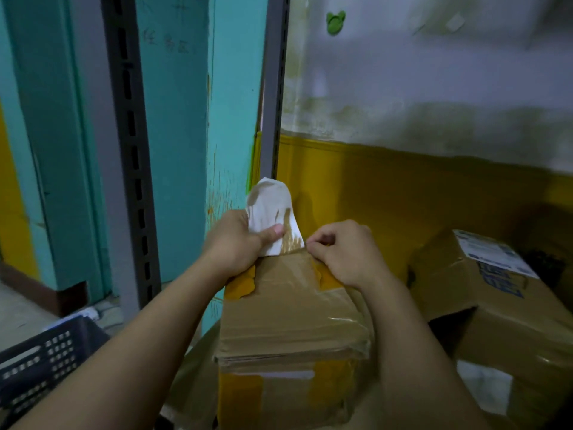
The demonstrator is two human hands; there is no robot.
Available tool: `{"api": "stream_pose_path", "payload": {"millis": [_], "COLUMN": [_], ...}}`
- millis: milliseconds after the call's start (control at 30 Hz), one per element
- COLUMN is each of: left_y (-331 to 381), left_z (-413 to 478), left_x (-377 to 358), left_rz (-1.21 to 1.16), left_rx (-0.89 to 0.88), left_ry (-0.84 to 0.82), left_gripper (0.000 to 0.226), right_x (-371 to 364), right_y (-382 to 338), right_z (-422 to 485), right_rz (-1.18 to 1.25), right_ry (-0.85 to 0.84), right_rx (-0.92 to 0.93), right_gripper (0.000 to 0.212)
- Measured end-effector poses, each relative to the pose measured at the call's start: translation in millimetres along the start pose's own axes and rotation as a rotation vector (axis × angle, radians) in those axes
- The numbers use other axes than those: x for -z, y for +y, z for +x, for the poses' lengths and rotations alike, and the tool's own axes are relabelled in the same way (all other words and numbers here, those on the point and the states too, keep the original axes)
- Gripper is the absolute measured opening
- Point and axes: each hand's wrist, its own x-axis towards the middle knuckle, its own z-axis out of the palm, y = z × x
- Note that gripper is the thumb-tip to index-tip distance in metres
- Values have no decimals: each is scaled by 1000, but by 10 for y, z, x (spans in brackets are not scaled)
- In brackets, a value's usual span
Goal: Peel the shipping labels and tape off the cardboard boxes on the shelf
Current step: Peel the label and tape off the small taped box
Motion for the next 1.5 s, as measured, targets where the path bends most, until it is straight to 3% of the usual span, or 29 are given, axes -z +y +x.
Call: {"api": "stream_pose_path", "payload": {"millis": [267, 367, 600, 767, 900, 1033, 1167, 1300, 1500], "left_y": [178, 275, 432, 410, 521, 757, 883, 729, 451], "left_z": [-5, -36, -85, -246, -468, -545, -659, -910, -1075], "left_x": [-29, -27, 50, 174, 361, 422, 409, 354, 323], "left_rz": [-303, -442, -381, -227, -112, 314, 621, 740, 861], "left_rx": [77, 119, 62, -98, -198, -299, -283, -388, -526], "left_ry": [-174, -234, -267, -272, -340, -268, -168, -310, -302], "left_gripper": [22, 21, 43, 25, 28, 37, 52, 25, 40], "right_x": [105, 153, 201, 193, 138, 109, 84, 72, 80], "right_y": [59, 125, 175, 237, 200, 120, 75, 76, 53], "right_z": [-200, -273, -287, -294, -314, -334, -364, -373, -371], "right_rz": [-151, -91, 5, 37, 50, 43, 58, 66, 71], "right_ry": [48, 54, 2, 46, 75, 74, 83, 59, 15], "right_rx": [0, -12, 52, 76, 90, 127, 150, 160, 162], "right_gripper": [13, 12, 11, 10, 11, 12, 15, 16, 11]}}
